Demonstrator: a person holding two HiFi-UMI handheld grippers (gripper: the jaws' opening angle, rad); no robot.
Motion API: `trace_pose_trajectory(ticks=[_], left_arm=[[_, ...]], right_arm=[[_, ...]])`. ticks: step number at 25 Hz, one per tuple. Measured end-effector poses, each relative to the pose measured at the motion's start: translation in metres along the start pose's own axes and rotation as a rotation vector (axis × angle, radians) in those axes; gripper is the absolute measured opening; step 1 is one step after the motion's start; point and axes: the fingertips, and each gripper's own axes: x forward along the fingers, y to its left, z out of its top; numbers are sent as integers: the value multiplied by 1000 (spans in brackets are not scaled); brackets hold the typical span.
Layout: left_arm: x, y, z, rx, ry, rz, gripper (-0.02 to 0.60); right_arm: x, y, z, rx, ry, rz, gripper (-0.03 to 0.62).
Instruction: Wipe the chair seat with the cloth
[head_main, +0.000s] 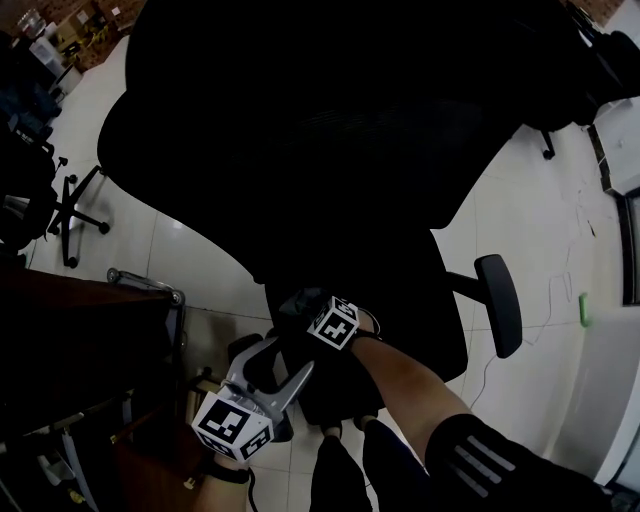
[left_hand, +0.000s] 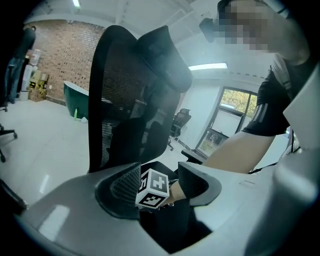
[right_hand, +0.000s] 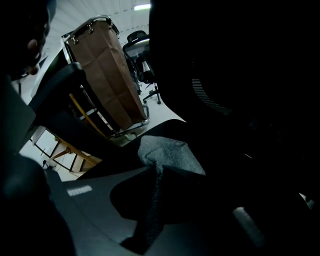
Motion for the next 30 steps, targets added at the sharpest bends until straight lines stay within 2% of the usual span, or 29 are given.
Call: trace_pose_trajectory(ticks=[3, 10, 14, 18, 20, 22, 24, 27, 30], left_arm=[[7, -3, -3, -7, 11, -9, 255], [37, -17, -6, -17, 31, -51, 255], [51, -25, -10, -26, 40, -78, 255], [49, -30, -10, -30, 45, -87, 255], [46, -31, -10, -33, 46, -87, 255], [41, -27, -13, -43, 45, -82, 255], [34, -22, -16, -67, 38, -69, 255], [24, -20, -14, -100, 23, -46, 255], [18, -19, -18, -94, 29, -29, 255]], right_arm=[[-14, -34, -27, 9, 36, -36, 20], [-112, -162, -139, 104, 183, -289, 19], [-155, -204, -158, 166, 172, -406, 18], [-167, -209, -157, 221, 164, -476, 19], [-159, -187, -136, 250, 104, -441, 20], [-133, -141, -96, 264, 13, -324, 20], [-95, -78, -53, 207, -47, -177, 20], [-42, 11, -17, 63, -37, -28, 20], [-13, 59, -15, 22, 14, 35, 20]])
